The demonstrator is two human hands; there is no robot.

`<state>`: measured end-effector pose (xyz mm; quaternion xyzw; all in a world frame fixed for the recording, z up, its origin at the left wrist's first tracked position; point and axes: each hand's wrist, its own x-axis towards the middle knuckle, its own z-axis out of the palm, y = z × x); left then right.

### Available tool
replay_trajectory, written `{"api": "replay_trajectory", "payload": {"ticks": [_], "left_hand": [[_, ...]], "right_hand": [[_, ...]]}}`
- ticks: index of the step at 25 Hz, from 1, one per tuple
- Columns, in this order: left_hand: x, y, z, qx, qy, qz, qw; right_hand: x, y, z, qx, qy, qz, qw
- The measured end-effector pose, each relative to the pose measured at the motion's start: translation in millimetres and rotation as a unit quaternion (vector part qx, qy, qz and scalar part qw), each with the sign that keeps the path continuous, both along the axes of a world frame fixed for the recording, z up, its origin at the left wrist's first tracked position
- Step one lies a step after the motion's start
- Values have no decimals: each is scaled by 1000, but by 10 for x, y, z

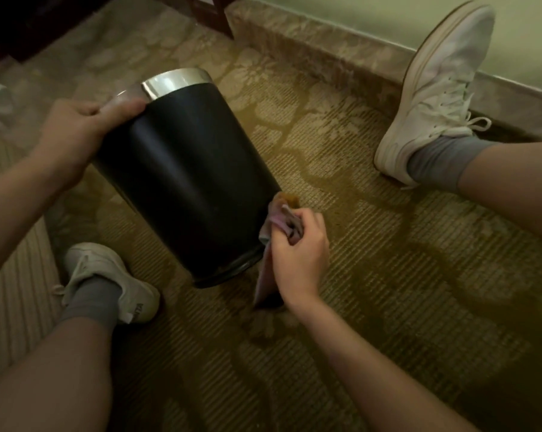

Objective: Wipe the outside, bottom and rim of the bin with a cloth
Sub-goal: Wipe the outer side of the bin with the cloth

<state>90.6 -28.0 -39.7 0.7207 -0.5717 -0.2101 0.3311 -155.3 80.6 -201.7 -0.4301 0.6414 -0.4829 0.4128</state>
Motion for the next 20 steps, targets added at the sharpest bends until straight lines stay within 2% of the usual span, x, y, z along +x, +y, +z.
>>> {"api": "replay_trajectory", "payload": {"ticks": [5, 10, 14, 17, 19, 20], "left_hand": [[8, 172, 8, 3, 37, 1, 999], [113, 271, -41, -6, 64, 32, 997], [190, 296, -80, -15, 56, 39, 998], [198, 322, -89, -22, 43, 33, 998], [176, 336, -69, -22, 25, 22, 999], [175, 334, -55, -22, 15, 13, 1000]], "right_hand": [[45, -340, -36, 6, -31, -46, 998], [6, -669, -60, 39, -91, -34, 995], [-54, -1037, -229, 141, -197, -11, 970], [-4, -1346, -508, 252, -264, 25, 931], [-24, -1434, -618, 299, -286, 62, 908], [-48, -1409, -591, 305, -278, 68, 908]]}}
